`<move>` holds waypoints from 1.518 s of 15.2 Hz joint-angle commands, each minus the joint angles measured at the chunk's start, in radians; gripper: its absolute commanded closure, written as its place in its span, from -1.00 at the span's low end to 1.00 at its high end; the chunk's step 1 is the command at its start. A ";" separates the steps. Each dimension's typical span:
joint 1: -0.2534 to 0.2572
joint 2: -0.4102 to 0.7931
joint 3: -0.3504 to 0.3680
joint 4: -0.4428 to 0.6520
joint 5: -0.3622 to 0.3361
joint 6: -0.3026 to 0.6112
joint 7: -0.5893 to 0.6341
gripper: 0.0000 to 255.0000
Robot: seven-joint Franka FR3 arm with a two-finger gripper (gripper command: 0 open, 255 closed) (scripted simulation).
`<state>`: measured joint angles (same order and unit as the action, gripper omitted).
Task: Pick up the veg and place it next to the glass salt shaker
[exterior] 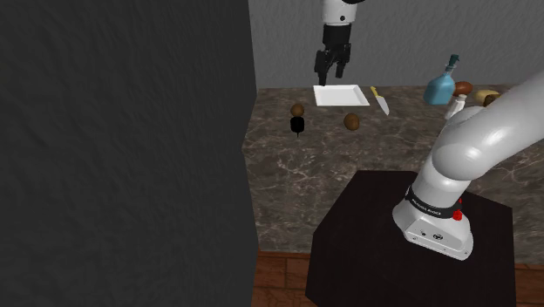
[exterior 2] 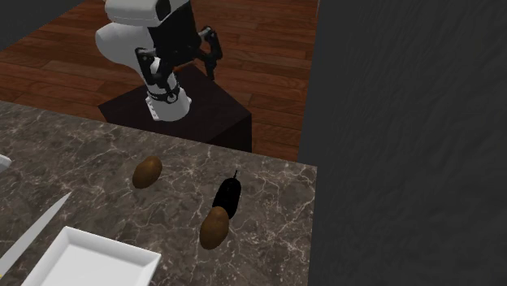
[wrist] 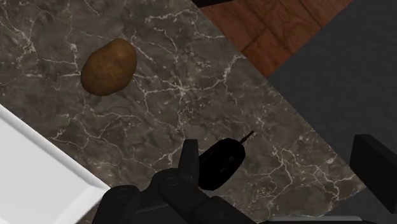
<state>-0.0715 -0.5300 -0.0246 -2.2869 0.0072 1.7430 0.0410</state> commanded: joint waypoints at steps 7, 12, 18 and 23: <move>-0.048 0.286 -0.020 0.102 0.036 0.172 0.144 -1.00; -0.073 0.461 -0.041 0.185 0.066 0.257 0.221 -1.00; -0.103 0.670 -0.071 0.311 0.116 0.329 0.300 -1.00; -0.125 0.798 -0.087 0.391 0.154 0.370 0.340 -1.00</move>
<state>-0.1943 0.2467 -0.1103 -1.9074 0.1556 2.1033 0.3765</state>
